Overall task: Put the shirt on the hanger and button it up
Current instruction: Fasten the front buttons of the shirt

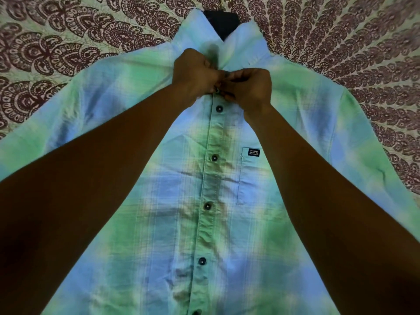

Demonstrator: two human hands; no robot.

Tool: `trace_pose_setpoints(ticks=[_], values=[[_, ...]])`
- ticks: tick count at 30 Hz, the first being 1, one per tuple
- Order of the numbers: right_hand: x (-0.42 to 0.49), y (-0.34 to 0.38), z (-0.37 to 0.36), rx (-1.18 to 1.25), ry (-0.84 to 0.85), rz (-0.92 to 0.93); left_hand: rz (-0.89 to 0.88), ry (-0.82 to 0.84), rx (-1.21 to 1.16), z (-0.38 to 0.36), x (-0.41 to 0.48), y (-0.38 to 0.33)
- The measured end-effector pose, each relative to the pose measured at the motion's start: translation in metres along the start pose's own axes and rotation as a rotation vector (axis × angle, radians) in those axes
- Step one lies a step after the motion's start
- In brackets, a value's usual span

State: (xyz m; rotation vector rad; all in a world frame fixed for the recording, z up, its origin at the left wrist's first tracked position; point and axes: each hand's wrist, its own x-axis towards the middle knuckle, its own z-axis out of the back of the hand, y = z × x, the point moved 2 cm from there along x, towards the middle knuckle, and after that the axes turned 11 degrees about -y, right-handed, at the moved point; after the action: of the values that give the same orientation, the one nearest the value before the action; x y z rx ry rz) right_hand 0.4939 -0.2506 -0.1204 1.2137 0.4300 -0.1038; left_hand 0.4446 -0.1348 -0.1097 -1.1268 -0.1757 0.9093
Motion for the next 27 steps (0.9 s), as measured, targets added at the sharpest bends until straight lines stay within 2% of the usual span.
trace_pose_setpoints(ticks=[5,11,17,20,22,25,27], values=[[-0.003,0.005,0.003,0.028,0.044,0.023,-0.089,-0.072,0.01,-0.002,0.002,0.003],[-0.006,0.012,0.007,0.152,0.132,-0.104,-0.185,-0.063,-0.034,0.0,0.001,0.008],[-0.006,0.029,0.006,0.037,0.161,-0.25,-0.141,-0.006,-0.166,0.001,-0.003,0.008],[-0.005,0.036,0.002,-0.065,0.183,-0.29,-0.184,0.01,-0.22,-0.002,-0.004,0.009],[-0.005,0.038,0.001,-0.069,0.198,-0.347,-0.28,0.0,-0.137,-0.002,-0.002,0.007],[-0.004,0.038,0.001,-0.047,0.208,-0.411,-0.483,-0.017,0.141,0.003,-0.006,-0.002],[-0.002,0.038,0.001,-0.043,0.202,-0.43,-0.584,0.008,0.215,0.004,-0.011,-0.004]])
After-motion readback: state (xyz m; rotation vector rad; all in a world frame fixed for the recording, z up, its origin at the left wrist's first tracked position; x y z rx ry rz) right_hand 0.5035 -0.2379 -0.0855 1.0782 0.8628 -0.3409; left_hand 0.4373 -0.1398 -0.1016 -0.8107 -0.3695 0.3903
